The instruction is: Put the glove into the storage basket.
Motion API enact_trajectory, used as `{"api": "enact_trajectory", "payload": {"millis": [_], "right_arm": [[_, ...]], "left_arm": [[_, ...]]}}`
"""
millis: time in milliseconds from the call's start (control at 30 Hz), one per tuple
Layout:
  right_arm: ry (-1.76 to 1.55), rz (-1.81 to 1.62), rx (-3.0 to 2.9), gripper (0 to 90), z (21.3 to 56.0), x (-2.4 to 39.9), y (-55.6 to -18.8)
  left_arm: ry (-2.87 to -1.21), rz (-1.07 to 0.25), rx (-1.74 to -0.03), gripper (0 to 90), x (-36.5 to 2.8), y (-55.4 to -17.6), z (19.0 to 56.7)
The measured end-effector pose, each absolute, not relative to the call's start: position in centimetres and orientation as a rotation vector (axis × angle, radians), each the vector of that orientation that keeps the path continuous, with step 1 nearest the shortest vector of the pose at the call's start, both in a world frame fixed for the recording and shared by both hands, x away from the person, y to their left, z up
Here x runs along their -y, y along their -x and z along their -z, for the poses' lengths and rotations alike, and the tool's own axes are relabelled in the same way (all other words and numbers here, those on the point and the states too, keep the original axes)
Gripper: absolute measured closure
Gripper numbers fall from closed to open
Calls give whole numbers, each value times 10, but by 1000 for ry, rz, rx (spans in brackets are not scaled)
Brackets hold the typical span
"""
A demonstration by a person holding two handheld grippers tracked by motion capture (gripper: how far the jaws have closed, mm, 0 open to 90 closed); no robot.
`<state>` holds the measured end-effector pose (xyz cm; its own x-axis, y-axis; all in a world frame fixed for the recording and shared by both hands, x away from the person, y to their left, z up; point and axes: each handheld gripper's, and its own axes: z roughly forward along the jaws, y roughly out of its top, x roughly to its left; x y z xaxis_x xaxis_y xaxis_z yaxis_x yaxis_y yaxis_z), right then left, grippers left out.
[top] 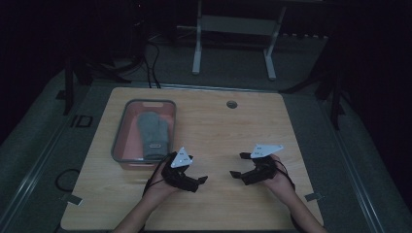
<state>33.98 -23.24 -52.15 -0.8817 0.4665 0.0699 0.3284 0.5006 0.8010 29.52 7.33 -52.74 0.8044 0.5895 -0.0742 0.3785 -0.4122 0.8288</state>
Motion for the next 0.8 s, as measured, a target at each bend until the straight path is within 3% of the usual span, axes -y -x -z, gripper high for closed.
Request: {"api": "enact_trajectory", "payload": {"millis": [800], "right_arm": [[-858, -1294, -2421, 140, 554, 317, -302]], "left_arm": [[-2083, -278, -690, 90, -55, -284, 558]]}}
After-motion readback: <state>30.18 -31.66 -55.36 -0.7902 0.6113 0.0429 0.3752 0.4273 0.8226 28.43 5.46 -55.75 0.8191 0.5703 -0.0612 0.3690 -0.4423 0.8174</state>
